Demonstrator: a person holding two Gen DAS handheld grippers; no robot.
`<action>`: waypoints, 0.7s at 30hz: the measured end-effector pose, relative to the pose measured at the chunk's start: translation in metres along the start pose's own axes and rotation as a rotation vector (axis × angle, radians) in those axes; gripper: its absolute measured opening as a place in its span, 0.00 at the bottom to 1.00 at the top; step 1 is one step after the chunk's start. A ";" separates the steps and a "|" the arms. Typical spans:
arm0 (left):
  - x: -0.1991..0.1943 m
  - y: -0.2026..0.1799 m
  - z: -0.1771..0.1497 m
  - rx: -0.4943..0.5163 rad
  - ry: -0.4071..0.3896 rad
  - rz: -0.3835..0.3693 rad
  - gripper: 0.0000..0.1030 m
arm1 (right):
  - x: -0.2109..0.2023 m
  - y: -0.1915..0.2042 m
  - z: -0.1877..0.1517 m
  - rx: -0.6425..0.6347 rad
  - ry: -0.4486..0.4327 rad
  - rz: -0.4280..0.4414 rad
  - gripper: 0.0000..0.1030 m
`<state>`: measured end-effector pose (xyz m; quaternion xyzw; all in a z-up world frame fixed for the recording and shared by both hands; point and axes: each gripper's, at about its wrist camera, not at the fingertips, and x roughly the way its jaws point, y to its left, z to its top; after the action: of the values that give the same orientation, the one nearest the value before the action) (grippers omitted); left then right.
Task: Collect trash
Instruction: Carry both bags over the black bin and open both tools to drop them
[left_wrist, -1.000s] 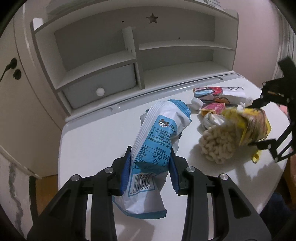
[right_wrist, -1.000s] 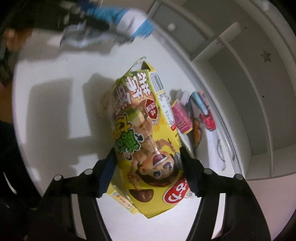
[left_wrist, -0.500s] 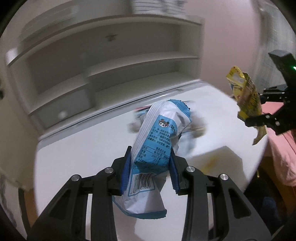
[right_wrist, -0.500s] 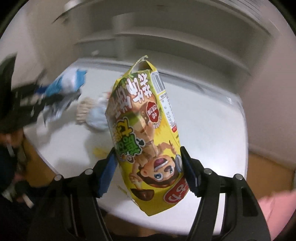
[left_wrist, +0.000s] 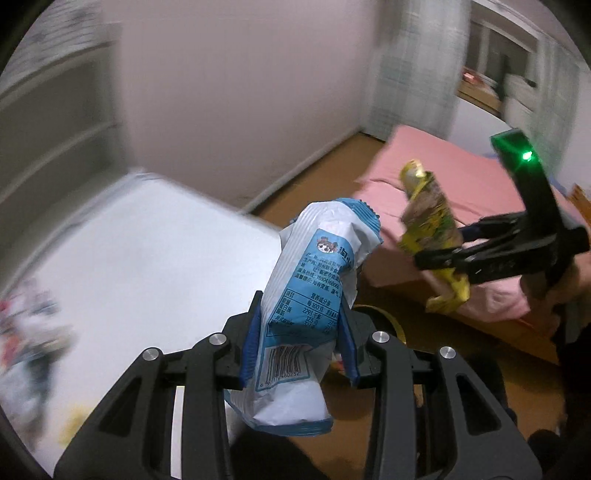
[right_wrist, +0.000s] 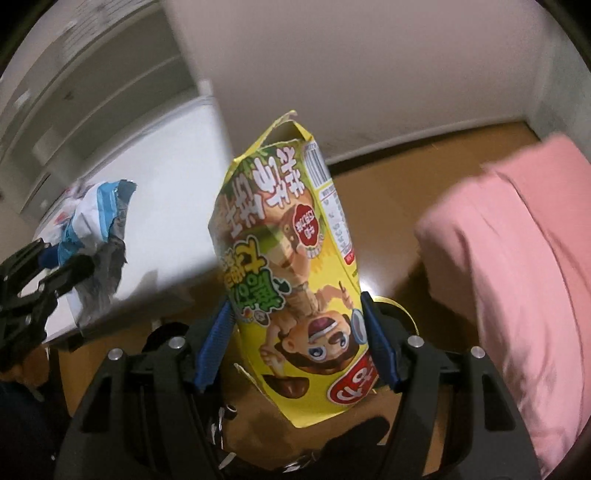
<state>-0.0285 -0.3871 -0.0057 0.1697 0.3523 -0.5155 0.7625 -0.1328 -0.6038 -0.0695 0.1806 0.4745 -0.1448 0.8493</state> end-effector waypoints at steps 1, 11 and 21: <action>0.010 -0.013 0.003 0.014 0.009 -0.022 0.35 | 0.002 -0.014 -0.008 0.030 0.001 -0.011 0.64; 0.141 -0.091 -0.004 0.095 0.061 -0.104 0.35 | 0.045 -0.128 -0.086 0.286 0.001 -0.060 0.64; 0.285 -0.075 -0.050 -0.010 0.235 -0.091 0.35 | 0.169 -0.184 -0.130 0.428 0.117 -0.073 0.64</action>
<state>-0.0516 -0.5768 -0.2356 0.2089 0.4491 -0.5244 0.6926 -0.2215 -0.7231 -0.3087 0.3476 0.4875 -0.2620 0.7569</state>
